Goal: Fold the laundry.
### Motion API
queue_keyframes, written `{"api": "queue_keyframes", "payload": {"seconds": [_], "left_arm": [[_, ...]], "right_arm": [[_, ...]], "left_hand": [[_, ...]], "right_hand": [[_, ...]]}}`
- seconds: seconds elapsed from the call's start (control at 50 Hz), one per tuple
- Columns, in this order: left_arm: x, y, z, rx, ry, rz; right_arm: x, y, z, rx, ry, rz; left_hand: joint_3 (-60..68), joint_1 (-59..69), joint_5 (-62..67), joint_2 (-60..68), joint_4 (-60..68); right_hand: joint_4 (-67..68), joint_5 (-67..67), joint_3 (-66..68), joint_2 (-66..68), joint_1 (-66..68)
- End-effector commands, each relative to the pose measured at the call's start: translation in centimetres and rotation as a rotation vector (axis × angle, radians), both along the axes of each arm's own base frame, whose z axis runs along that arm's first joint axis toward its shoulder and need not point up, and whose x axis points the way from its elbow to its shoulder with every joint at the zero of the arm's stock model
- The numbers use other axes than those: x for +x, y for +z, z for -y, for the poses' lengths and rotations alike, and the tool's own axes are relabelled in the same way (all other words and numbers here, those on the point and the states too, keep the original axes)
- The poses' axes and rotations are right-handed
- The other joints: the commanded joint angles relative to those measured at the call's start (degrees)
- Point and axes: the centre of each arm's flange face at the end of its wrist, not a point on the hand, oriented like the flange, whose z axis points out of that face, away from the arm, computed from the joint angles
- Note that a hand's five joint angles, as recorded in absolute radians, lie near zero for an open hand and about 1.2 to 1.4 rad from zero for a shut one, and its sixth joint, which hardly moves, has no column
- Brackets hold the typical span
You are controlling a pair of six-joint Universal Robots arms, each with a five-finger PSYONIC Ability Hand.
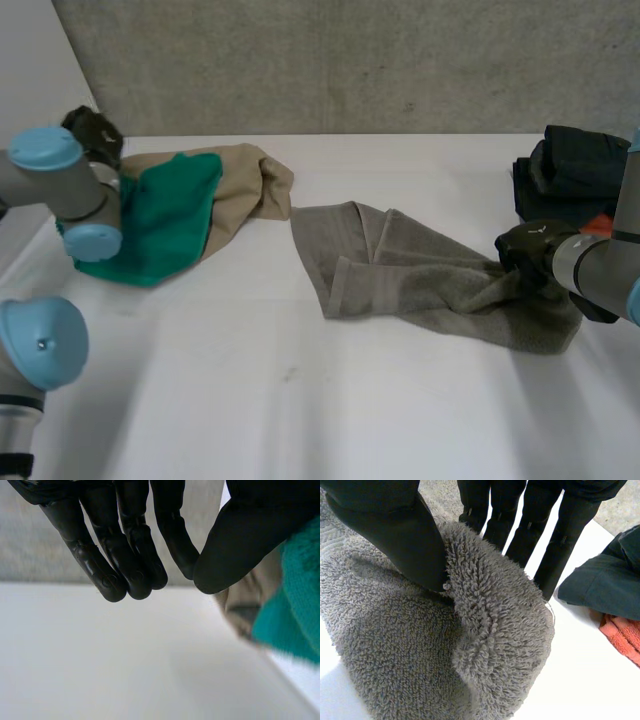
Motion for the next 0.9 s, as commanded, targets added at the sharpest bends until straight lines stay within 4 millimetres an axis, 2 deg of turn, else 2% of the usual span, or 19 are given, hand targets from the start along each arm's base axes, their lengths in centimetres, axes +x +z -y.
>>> {"api": "queue_keyframes", "payload": {"seconds": [0.02, 0.06, 0.08, 0.1, 0.12, 0.14, 0.22, 0.28, 0.32, 0.4, 0.46, 0.56, 0.6, 0.62, 0.72, 0.78, 0.84, 0.86, 0.9], "left_arm": [[1.9, 1.5, 0.0, -0.009, 0.033, -0.099], [0.8, 2.1, -0.8, -0.003, -0.013, -0.167], [-0.6, 2.9, -1.7, 0.004, -0.082, -0.256], [-1.3, 3.2, -2.2, 0.016, -0.123, -0.307], [-2.0, 3.4, -2.8, 0.03, -0.164, -0.354], [-2.8, 3.6, -3.4, 0.042, -0.208, -0.401], [-7.6, 4.2, -7.1, 0.159, -0.463, -0.609], [-9.1, 3.7, -8.1, 0.224, -0.523, -0.673], [-9.3, 2.5, -8.5, 0.285, -0.519, -0.691], [-9.1, -0.2, -8.0, 0.352, -0.478, -0.61], [-8.6, -2.0, -7.7, 0.399, -0.444, -0.489], [-7.5, -3.9, -7.2, 0.447, -0.385, -0.345], [-7.4, -4.1, -7.0, 0.448, -0.369, -0.321], [-7.1, -4.3, -6.6, 0.437, -0.357, -0.311], [-6.4, -4.3, -5.8, 0.398, -0.317, -0.274], [-5.4, -3.9, -5.0, 0.351, -0.26, -0.213], [-3.8, -3.3, -3.9, 0.287, -0.155, -0.178], [-2.3, -2.9, -3.0, 0.232, -0.065, -0.159], [-1.0, -2.3, -2.2, 0.169, 0.019, -0.149]], "right_arm": [[0.3, 0.2, -0.3, -0.002, 0.015, 0.01], [0.5, 0.2, -0.5, 0.0, 0.019, 0.01], [0.6, 0.2, -0.6, 0.0, 0.022, 0.01], [0.6, 0.3, -0.6, -0.001, 0.023, 0.011], [0.6, 0.3, -0.7, 0.0, 0.023, 0.01], [0.7, 0.3, -0.7, -0.001, 0.025, 0.011], [0.7, 0.3, -0.9, 0.002, 0.028, 0.01], [0.6, 0.3, -1.0, 0.003, 0.025, 0.01], [0.5, 0.3, -1.0, 0.003, 0.023, 0.01], [0.3, 0.3, -0.9, 0.004, 0.017, 0.011], [0.2, 0.3, -0.9, 0.004, 0.015, 0.011], [0.3, 0.2, -0.8, -0.002, 0.019, 0.009], [0.3, 0.1, -0.8, -0.004, 0.019, 0.009], [0.3, 0.1, -0.8, -0.004, 0.022, 0.008], [0.4, -0.1, -0.9, -0.001, 0.026, 0.001], [0.4, -0.1, -0.8, -0.002, 0.027, -0.001], [0.4, 0.0, -0.9, -0.005, 0.029, 0.0], [0.4, 0.0, -0.9, -0.004, 0.029, -0.001], [0.5, 0.0, -0.9, -0.005, 0.031, 0.001]], "left_hand": [[12.12, 14.03, 13.28, 11.69, 11.59], [10.14, 12.05, 11.3, 9.71, 9.61], [-22.35, -20.44, -21.19, -22.78, -22.89], [-40.16, -38.25, -39.0, -40.59, -40.7], [-55.33, -53.41, -54.17, -55.76, -55.86], [-57.88, -55.97, -56.72, -58.31, -58.41], [-57.88, -55.97, -56.72, -58.31, -58.41], [-57.88, -55.97, -56.72, -58.31, -58.41], [-57.88, -55.97, -56.72, -58.31, -58.41], [-57.88, -55.97, -56.72, -58.31, -58.41], [-51.8, -49.89, -50.64, -52.24, -52.34], [-48.59, -46.68, -47.43, -49.02, -49.13], [-44.24, -42.33, -43.08, -44.67, -44.78], [-34.89, -32.97, -33.73, -35.32, -35.42], [-14.65, -12.74, -13.49, -15.08, -15.18], [12.04, 13.95, 13.2, 11.61, 11.5], [12.12, 14.03, 13.28, 11.69, 11.59], [12.12, 14.03, 13.28, 11.69, 11.59], [12.12, 14.03, 13.28, 11.69, 11.59]], "right_hand": [[11.67, 13.42, 12.47, 13.02, 16.41], [11.67, 13.42, 12.47, 13.02, 16.41], [11.67, 13.42, 12.47, 13.02, 16.41], [11.67, 13.42, 12.47, 13.02, 16.41], [11.67, 13.42, 12.47, 13.02, 16.41], [11.67, 13.42, 12.47, 13.02, 16.41], [11.67, 13.42, 12.47, 13.02, 16.41], [11.67, 13.42, 12.47, 13.02, 16.41], [11.67, 13.42, 12.47, 13.02, 16.41], [11.67, 13.42, 12.47, 13.02, 16.41], [11.67, 13.42, 12.47, 13.02, 16.41], [11.67, 13.42, 12.47, 13.02, 16.41], [11.67, 13.42, 12.47, 13.02, 16.41], [11.67, 13.42, 12.47, 13.02, 16.41], [11.67, 13.42, 12.47, 13.02, 16.41], [11.67, 13.42, 12.47, 13.02, 16.41], [11.67, 13.42, 12.47, 13.02, 16.41], [11.67, 13.42, 12.47, 13.02, 16.41], [11.67, 13.42, 12.47, 13.02, 16.41]]}}
